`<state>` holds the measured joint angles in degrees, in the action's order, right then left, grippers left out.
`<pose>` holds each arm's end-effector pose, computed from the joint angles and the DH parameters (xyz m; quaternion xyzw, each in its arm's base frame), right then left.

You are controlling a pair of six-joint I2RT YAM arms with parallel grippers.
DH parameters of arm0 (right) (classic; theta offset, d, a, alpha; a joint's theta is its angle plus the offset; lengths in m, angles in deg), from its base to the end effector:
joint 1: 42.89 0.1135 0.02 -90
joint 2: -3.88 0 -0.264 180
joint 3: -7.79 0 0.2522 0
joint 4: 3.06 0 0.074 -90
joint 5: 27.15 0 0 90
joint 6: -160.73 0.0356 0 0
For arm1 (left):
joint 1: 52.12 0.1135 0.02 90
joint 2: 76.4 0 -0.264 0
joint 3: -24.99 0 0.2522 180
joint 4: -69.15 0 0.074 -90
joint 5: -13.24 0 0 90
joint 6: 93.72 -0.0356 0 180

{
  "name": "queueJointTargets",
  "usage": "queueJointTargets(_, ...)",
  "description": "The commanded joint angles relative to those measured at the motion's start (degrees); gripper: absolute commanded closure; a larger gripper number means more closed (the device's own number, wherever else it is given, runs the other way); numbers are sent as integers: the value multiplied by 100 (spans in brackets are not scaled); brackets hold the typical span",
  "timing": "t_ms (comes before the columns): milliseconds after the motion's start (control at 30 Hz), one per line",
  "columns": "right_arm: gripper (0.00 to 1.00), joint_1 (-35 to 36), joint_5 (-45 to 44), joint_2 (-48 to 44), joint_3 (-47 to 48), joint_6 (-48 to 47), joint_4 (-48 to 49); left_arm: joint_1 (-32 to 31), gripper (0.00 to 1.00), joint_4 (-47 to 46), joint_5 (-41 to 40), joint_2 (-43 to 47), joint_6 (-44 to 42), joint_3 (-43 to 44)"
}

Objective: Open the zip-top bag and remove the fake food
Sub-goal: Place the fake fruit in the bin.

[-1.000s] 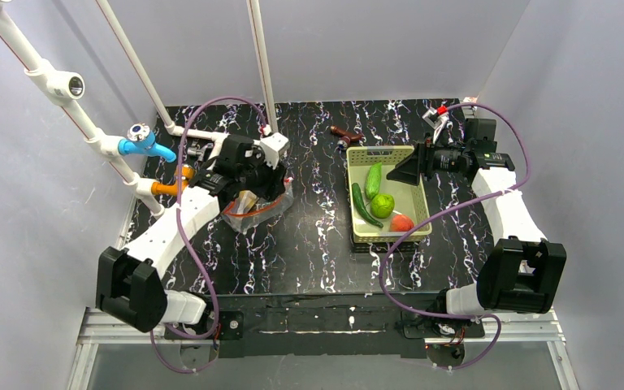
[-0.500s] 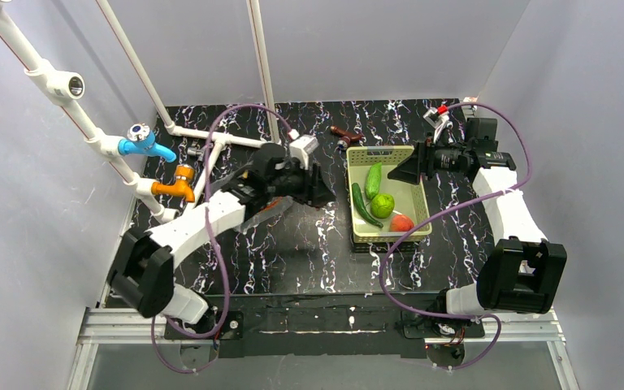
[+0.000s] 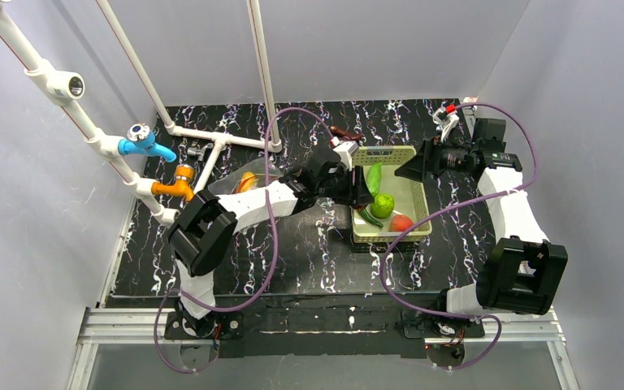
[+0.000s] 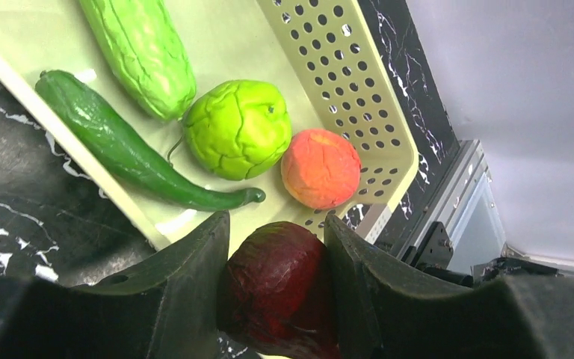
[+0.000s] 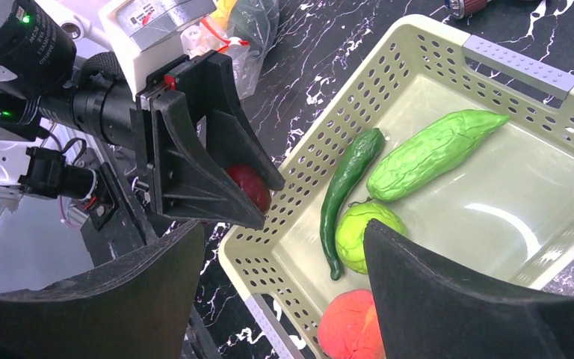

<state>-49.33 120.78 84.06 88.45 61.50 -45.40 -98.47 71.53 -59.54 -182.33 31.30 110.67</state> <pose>0.2979 -0.0033 0.3138 -0.2169 0.7938 0.3894 0.4138 0.2883 -0.3175 0.2385 0.1638 0.8105 -0.4519 0.3346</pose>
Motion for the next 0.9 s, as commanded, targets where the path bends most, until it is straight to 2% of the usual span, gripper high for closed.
queueJointTargets(0,16,-34,17,-199,167,-31,122,-72,80,243,-378,-78,65,393)
queueJointTargets(67,16,-34,17,-188,166,-31,124,-96,71,369,-405,-168,31,501)
queueJointTargets(200,16,-38,17,-178,166,-31,118,-173,41,547,-447,-262,-70,677)
queueJointTargets(333,16,-38,17,-178,166,-31,120,-179,27,536,-428,-247,-145,681)
queueJointTargets(600,16,-50,17,-176,158,-31,116,-175,24,271,-696,331,-508,335)
queueJointTargets(633,16,-43,-591,-178,159,-31,116,-173,24,275,-837,488,-605,227)
queueJointTargets(667,16,-42,87,-178,158,-31,113,-176,23,284,-945,670,-712,125)
queueJointTargets(733,16,-47,219,-178,153,-31,107,-174,21,294,-1190,1066,-944,-97)
queueJointTargets(767,16,-45,234,-183,149,-31,107,-173,19,325,-1330,1271,-1089,-217)
queueJointTargets(833,16,-48,285,-187,149,-31,106,-175,3,400,-1612,1695,-1322,-462)
queueJointTargets(867,16,-45,304,-194,141,-31,99,-173,2,414,-1859,1897,-1435,-617)
